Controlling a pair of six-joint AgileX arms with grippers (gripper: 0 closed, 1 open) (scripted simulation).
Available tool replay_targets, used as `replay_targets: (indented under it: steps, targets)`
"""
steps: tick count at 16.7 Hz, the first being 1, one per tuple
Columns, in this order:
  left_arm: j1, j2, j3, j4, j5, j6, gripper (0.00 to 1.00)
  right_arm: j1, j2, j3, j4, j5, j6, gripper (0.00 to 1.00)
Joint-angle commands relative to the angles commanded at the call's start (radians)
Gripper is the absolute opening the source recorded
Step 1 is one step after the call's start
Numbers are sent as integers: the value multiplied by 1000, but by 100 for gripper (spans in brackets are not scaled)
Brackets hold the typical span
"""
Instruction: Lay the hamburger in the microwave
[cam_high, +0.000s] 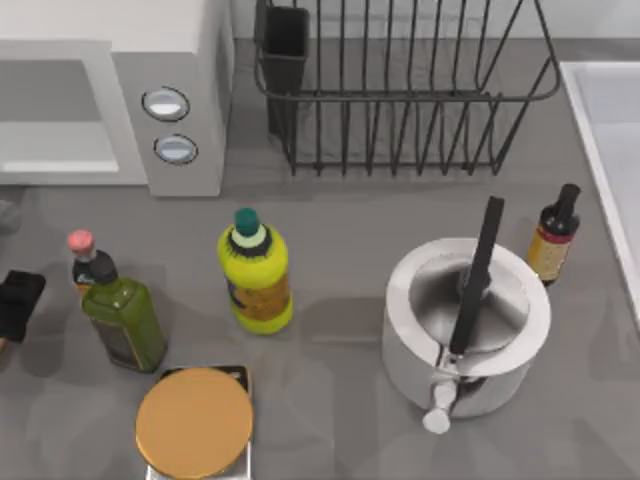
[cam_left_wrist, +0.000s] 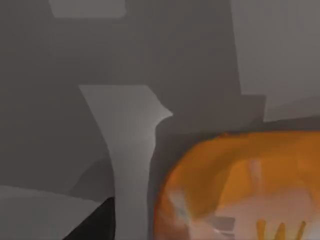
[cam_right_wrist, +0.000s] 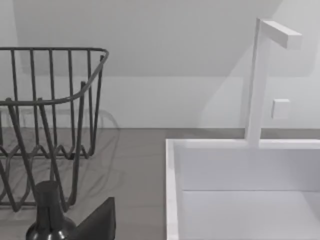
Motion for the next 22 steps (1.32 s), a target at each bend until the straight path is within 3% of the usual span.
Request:
replay_targets:
  steps: [7,20,22]
  targets:
    - [1,54,-52,94,0,2,100,0,0,0,0,0,0,100]
    - [1,54,-52,94,0,2,2,0,0,0,0,0,0,100]
    - [1,54,-52,94,0,2,0,0,0,0,0,0,0,100]
